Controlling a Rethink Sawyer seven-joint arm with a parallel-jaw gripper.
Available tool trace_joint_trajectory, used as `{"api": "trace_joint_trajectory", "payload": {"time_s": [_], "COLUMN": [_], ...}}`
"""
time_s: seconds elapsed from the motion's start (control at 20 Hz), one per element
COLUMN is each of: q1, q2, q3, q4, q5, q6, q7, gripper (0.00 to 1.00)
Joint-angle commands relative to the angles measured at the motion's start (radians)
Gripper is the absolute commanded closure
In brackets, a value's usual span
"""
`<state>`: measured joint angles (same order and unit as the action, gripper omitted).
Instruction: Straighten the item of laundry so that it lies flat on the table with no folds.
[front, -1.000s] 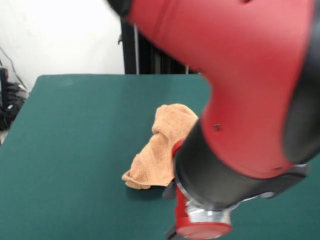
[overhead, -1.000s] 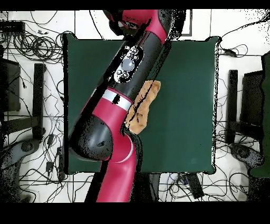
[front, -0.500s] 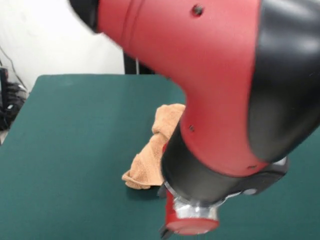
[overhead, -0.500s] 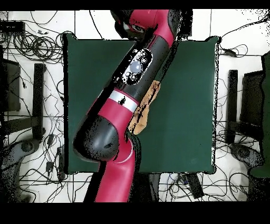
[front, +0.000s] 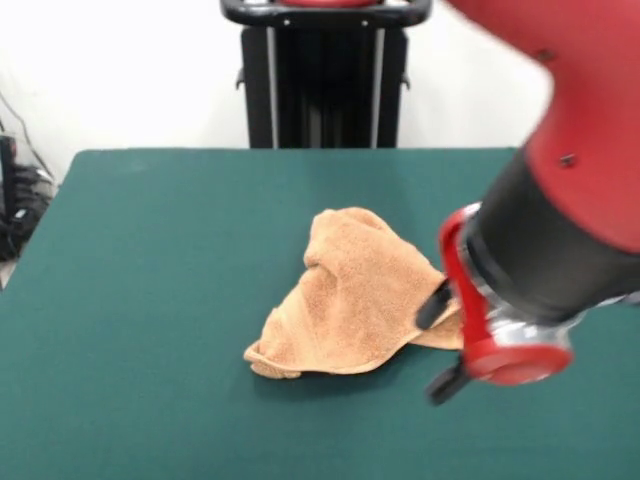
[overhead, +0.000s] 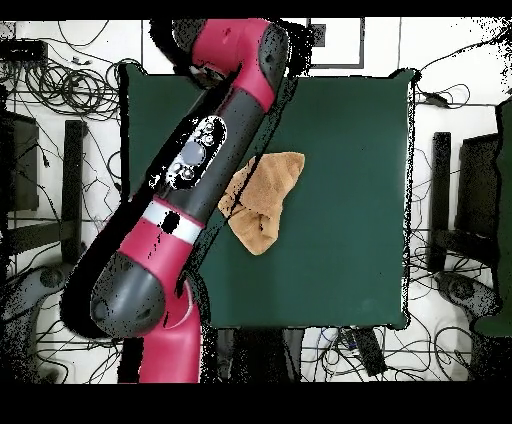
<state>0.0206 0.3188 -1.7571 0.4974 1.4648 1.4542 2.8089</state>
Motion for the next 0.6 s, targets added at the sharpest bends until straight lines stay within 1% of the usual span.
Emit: {"api": "trace_joint_trajectory", "payload": {"time_s": [0.05,0.35,0.6], "q1": [0.076,0.084,0.058], "q2": [0.0,-0.01,-0.026], "q3": [0.273,0.398,0.473], "q4": [0.089,0.136,0.105], "q5": [-0.137,-0.219,-0.292], "q6": [-0.053,-0.148,-0.152], "q7": [-0.124,-0.187,-0.231], "gripper": [0.0,0.0,0.0]}}
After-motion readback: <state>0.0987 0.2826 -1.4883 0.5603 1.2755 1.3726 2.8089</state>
